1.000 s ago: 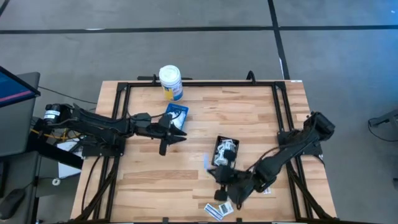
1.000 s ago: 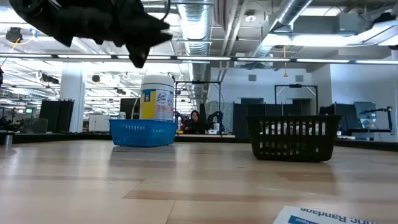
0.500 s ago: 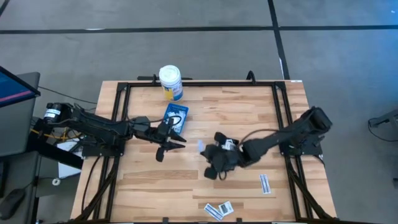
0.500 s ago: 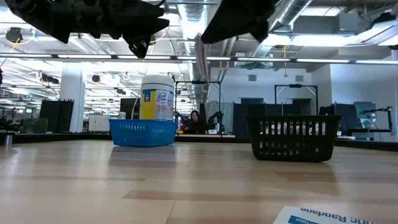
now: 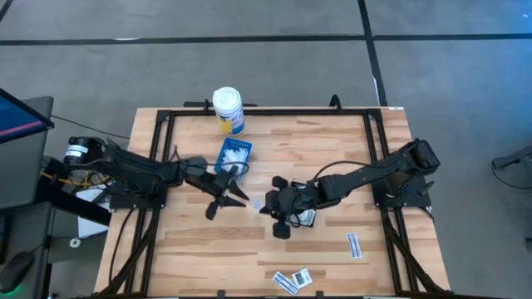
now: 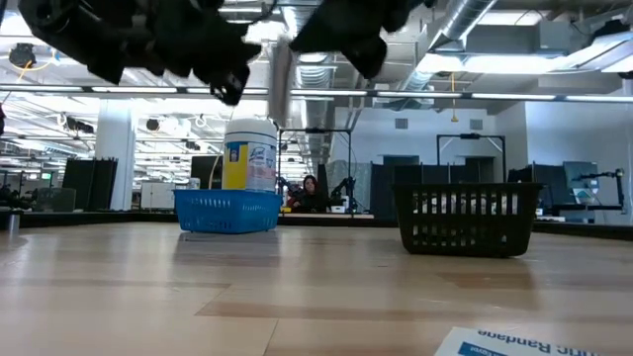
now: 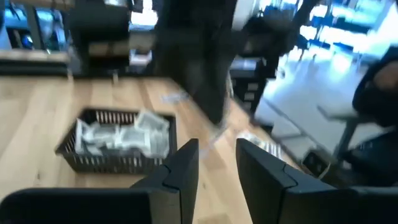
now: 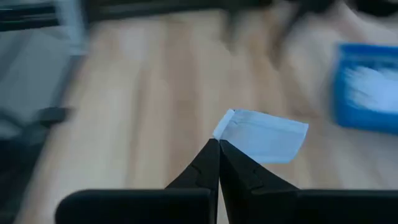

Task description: Pick & Place First Aid Supplies

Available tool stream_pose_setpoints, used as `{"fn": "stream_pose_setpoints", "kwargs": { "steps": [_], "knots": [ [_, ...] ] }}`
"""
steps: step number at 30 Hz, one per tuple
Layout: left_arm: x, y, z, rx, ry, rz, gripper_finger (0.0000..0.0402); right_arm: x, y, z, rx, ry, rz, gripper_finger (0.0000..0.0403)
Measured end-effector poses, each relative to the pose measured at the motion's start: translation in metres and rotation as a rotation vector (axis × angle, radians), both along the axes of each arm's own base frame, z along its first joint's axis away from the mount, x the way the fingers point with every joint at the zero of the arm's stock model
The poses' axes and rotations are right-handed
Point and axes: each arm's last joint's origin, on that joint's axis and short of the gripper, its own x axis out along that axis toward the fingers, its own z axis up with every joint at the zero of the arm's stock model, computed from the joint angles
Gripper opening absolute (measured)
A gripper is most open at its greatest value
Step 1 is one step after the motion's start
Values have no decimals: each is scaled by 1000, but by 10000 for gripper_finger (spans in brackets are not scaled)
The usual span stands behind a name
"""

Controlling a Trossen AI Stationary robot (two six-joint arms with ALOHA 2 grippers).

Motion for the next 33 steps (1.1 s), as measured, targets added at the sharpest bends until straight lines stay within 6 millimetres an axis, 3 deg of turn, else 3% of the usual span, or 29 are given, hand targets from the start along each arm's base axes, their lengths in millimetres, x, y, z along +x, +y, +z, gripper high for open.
{"fn": "stream_pose_setpoints", "kwargs": {
  "steps": [6, 11, 25, 33],
  "knots": [
    [12, -9, -20, 23, 70, -30, 108, 5, -4, 4, 35, -41, 90, 1],
    [13, -7, -20, 25, 58, 30, 108, 5, -5, 4, 98, -24, 175, 1],
    [12, -14, -19, 25, 54, -4, 108, 9, -15, 5, 93, -44, 140, 1],
    [12, -14, -19, 17, 56, -4, 108, 3, -14, -2, 114, 55, 114, 1]
  ]
}}
